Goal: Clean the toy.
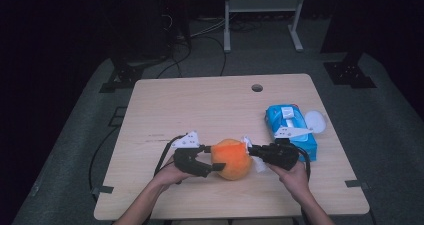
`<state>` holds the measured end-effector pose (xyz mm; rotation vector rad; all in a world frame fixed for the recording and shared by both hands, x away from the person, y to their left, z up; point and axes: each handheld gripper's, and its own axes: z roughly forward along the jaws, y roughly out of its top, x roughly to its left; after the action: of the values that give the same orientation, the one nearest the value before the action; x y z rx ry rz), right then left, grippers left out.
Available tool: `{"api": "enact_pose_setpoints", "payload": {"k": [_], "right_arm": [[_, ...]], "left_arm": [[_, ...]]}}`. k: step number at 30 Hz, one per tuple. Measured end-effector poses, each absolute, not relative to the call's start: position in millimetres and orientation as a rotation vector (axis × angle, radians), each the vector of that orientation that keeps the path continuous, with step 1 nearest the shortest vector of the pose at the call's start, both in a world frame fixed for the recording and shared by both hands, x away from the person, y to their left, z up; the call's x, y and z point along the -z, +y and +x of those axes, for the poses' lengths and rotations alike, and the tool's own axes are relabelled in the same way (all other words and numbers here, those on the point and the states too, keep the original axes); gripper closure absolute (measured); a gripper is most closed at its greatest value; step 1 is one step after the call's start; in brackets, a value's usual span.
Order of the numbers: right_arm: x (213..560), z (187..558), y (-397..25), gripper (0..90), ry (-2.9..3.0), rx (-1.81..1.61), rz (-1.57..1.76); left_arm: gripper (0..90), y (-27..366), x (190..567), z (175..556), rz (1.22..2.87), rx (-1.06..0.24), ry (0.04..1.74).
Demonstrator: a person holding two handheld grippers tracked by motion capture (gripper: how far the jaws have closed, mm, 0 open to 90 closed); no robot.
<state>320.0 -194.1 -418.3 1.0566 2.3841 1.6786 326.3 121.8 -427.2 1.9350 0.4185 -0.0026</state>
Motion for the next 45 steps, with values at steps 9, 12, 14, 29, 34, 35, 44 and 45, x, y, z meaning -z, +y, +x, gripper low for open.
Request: {"api": "enact_pose_setpoints", "payload": {"k": [9,12,14,29,34,35,44,45], "right_arm": [[420.6,319.8,-200.7,82.3,2.374,-1.7,1.082],[420.0,320.4,-200.9,81.9,2.37,-1.69,1.076],[421.2,321.8,-202.3,81.5,2.368,-1.701,1.09],[402.2,318.5,-216.2,82.7,2.265,-1.77,1.046],[396.2,311.6,-195.9,82.7,2.319,-1.697,0.943],[396.4,309.5,-188.7,82.7,2.335,-1.667,0.916],[391.6,303.9,-156.7,83.0,2.386,-1.592,0.757],[391.2,305.6,-159.6,83.0,2.371,-1.578,0.759]], "left_arm": [[10.5,116.2,425.3,336.9,1.944,-0.086,0.364],[9.1,112.9,428.7,342.0,1.929,-0.049,0.348],[9.1,107.4,431.3,341.6,1.938,-0.022,0.32],[24.7,84.7,433.4,338.5,1.958,-0.089,0.368],[24.7,76.7,432.3,340.5,1.956,-0.093,0.4],[24.7,74.7,432.2,340.4,1.958,-0.096,0.41],[24.6,74.8,435.4,342.1,1.918,-0.087,0.48],[24.7,75.5,435.7,341.9,1.918,-0.087,0.475]]}}
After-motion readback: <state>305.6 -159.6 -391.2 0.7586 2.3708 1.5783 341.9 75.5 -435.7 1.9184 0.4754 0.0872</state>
